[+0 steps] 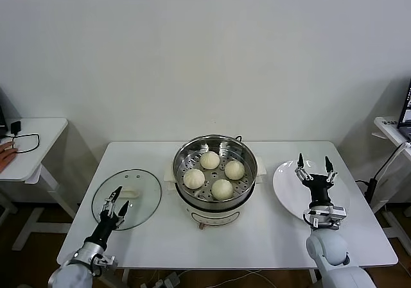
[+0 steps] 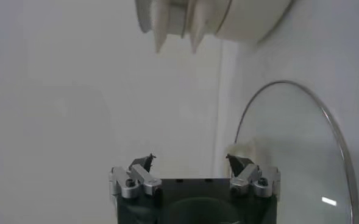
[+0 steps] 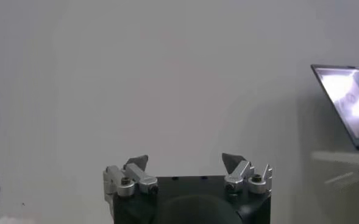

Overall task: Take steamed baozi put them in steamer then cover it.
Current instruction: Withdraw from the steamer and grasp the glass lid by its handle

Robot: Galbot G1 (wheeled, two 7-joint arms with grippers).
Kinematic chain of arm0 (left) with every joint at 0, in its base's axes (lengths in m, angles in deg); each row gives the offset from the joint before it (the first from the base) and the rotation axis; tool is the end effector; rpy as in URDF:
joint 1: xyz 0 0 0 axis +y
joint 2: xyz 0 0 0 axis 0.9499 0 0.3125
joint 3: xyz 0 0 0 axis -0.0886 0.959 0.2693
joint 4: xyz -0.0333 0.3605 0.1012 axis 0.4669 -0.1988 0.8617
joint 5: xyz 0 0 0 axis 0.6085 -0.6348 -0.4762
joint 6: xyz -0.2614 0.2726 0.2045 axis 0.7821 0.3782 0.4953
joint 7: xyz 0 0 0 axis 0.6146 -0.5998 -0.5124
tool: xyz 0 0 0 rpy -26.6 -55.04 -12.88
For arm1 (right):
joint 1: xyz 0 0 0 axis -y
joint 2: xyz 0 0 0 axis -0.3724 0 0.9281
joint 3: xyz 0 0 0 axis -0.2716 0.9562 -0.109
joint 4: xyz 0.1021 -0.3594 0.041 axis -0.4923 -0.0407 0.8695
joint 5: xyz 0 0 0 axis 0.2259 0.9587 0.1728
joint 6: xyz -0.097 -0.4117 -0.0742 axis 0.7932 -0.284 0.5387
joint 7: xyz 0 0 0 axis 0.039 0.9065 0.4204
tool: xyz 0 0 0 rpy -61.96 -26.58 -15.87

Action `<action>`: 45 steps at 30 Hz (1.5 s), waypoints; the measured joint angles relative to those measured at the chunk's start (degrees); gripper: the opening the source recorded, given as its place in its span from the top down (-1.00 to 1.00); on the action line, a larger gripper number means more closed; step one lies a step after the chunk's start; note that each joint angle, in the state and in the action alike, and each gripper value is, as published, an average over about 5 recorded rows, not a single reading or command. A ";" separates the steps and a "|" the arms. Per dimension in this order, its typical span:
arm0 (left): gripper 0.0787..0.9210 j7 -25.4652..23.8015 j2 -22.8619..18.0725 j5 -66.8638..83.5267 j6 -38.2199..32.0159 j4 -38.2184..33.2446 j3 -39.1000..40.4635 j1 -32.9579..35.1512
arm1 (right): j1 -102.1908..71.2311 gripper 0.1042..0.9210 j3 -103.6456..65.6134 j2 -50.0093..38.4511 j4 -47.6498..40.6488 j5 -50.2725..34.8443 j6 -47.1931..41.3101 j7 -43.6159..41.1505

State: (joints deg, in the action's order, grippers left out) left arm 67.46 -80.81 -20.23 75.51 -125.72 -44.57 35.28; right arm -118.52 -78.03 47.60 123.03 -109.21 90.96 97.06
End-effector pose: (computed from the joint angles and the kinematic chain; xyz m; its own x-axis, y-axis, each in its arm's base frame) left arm 0.3060 0.1633 -0.4657 -0.9785 0.1935 0.0709 0.0819 0.0492 0.9954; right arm 0.3846 -0.1349 -0.4009 -0.9674 0.1781 -0.1799 0.1748 0.9840 0.0344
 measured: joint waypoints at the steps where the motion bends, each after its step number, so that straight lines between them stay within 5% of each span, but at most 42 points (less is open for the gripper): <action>1: -0.77 0.09 -0.02 -0.31 -0.08 0.59 0.23 -0.56 | -0.09 -0.76 -0.05 0.13 -0.09 0.13 -0.04 -0.03; 36: -0.74 3.70 -2.14 -6.40 1.52 15.78 4.04 -14.70 | -0.35 -0.76 -0.97 2.23 -2.36 2.65 0.35 -0.91; 45: -0.20 3.79 -2.31 -6.56 2.49 17.61 4.07 -15.46 | -0.33 -0.76 -1.62 2.11 -2.27 2.72 0.39 -0.90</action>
State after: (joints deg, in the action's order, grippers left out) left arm 71.25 -83.12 -26.79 78.00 -108.10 -40.50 19.81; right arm -118.85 -79.66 49.70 120.76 -106.49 91.35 96.17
